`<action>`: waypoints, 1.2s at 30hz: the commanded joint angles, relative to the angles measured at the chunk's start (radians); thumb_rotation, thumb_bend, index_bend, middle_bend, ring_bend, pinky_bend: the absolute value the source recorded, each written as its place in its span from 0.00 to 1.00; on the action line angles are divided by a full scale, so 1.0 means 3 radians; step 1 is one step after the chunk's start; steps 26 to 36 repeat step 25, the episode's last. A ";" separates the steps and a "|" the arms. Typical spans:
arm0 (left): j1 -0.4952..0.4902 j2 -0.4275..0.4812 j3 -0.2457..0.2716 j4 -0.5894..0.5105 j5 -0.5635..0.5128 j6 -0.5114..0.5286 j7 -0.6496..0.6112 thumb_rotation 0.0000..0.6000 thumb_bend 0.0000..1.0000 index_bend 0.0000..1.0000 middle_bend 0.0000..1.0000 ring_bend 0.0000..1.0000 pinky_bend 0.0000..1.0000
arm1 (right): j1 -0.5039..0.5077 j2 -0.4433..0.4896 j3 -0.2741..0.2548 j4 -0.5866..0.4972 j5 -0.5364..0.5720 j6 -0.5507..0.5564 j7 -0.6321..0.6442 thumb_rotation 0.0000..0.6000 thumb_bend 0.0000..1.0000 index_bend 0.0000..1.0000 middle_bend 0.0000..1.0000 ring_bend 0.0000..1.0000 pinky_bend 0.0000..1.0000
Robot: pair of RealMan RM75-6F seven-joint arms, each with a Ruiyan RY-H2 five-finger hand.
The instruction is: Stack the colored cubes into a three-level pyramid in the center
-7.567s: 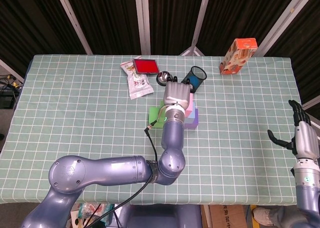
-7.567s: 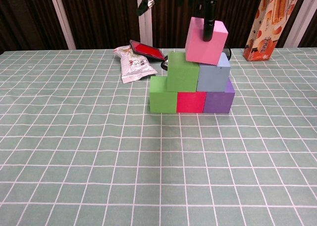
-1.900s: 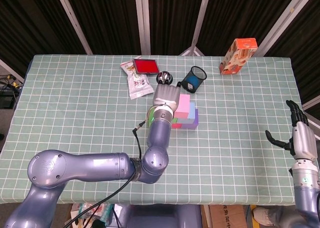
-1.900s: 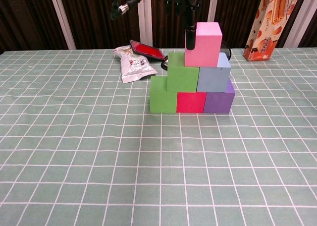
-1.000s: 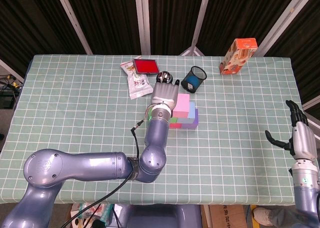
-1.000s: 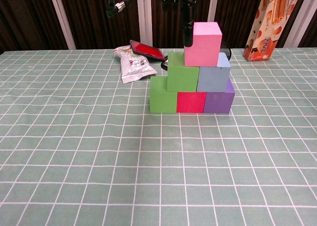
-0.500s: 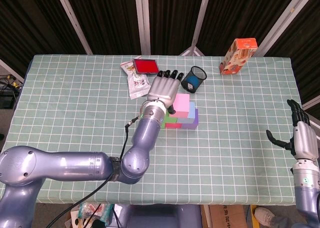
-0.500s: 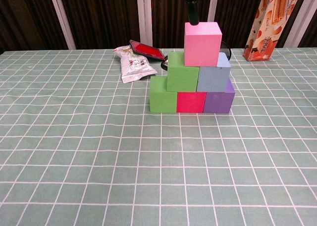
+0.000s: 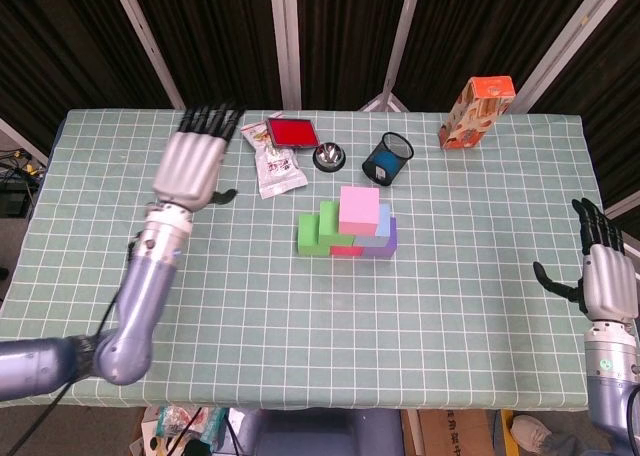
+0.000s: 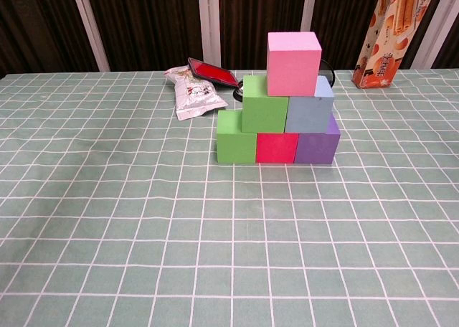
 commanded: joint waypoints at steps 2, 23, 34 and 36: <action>0.0825 0.0527 0.0653 -0.0351 0.0908 0.0270 -0.0800 1.00 0.00 0.00 0.00 0.00 0.01 | 0.0005 -0.0055 -0.0044 0.0018 -0.0073 0.0077 -0.0143 1.00 0.31 0.00 0.00 0.00 0.00; 0.2454 0.0080 0.1775 0.1235 0.2667 0.1374 -0.2204 1.00 0.00 0.00 0.00 0.00 0.00 | -0.0311 -0.0271 -0.0570 0.0570 -0.0703 0.0505 -0.0506 1.00 0.30 0.00 0.00 0.00 0.00; 0.2498 0.0061 0.1765 0.1341 0.2702 0.1395 -0.2279 1.00 0.00 0.00 0.00 0.00 0.00 | -0.0327 -0.0274 -0.0561 0.0624 -0.0726 0.0522 -0.0433 1.00 0.30 0.00 0.00 0.00 0.00; 0.2498 0.0061 0.1765 0.1341 0.2702 0.1395 -0.2279 1.00 0.00 0.00 0.00 0.00 0.00 | -0.0327 -0.0274 -0.0561 0.0624 -0.0726 0.0522 -0.0433 1.00 0.30 0.00 0.00 0.00 0.00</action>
